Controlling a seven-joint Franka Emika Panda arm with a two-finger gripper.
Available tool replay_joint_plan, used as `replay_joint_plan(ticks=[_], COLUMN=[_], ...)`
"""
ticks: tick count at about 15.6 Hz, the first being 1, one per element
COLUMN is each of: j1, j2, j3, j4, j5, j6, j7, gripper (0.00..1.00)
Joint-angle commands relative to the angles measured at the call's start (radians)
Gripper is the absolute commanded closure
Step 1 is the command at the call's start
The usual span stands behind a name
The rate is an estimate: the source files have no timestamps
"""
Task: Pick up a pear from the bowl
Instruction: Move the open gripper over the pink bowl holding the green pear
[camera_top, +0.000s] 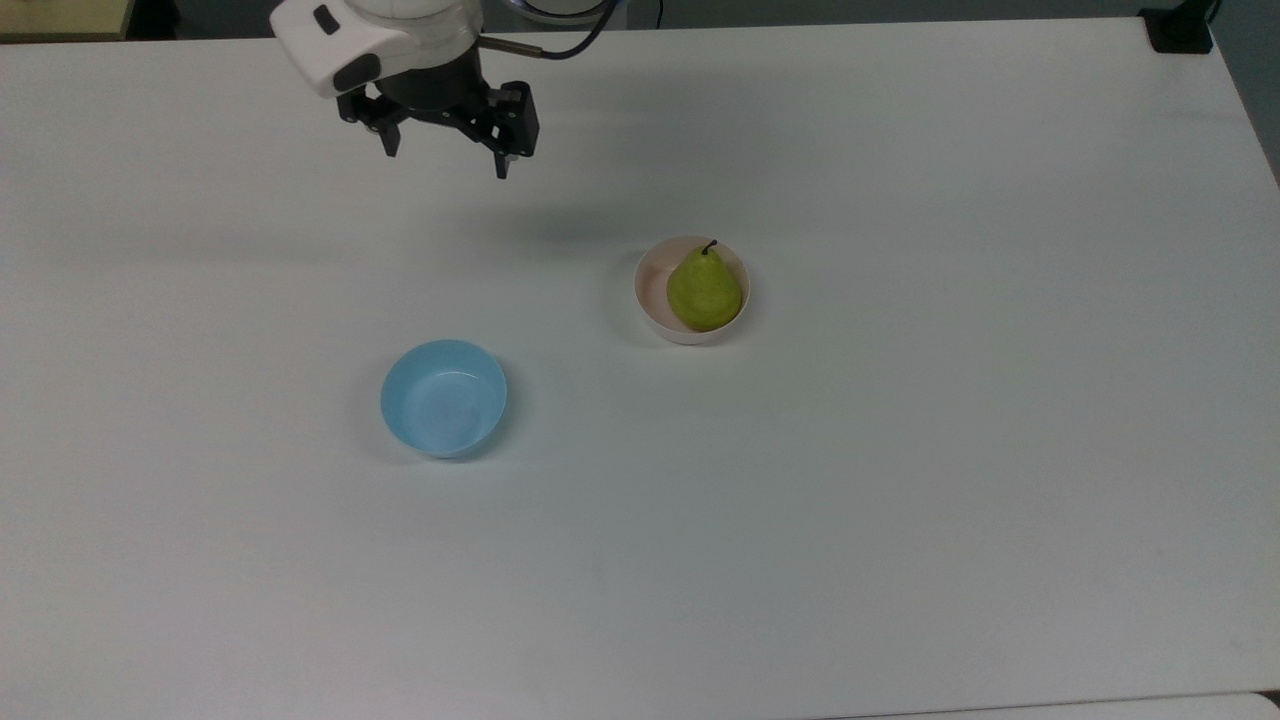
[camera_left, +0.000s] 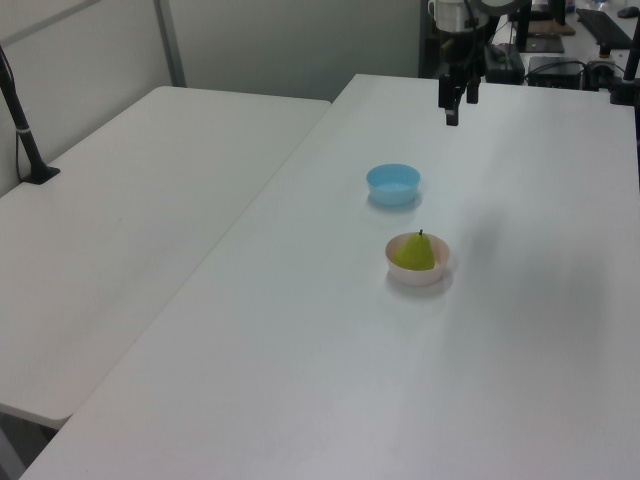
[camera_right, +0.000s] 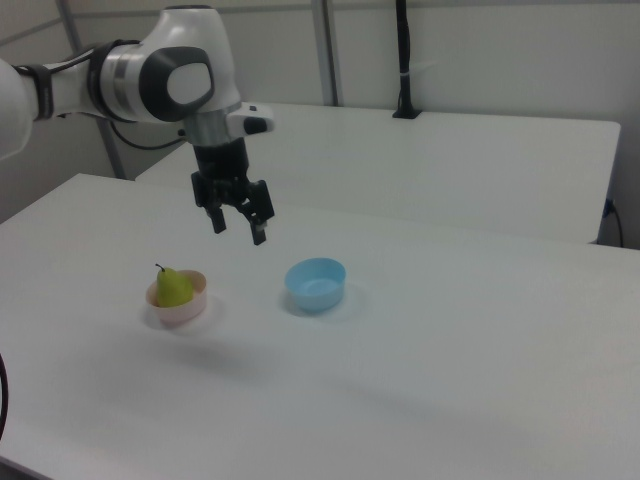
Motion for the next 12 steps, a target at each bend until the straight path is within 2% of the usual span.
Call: replay_joint_plan(ticks=[1,7,12], j1=[0.129,0.295,0.350], j2=[0.002,0.100,0.190], j3=[-0.033,-0.031,-0.019], j4=[-0.015,-0.017,-0.017], j5=[-0.002,0.001,0.000], j6=[-0.006,0.053,0.128], j7=[0.004,0.006,0.015], gripper=[0.00,0.00,0.00])
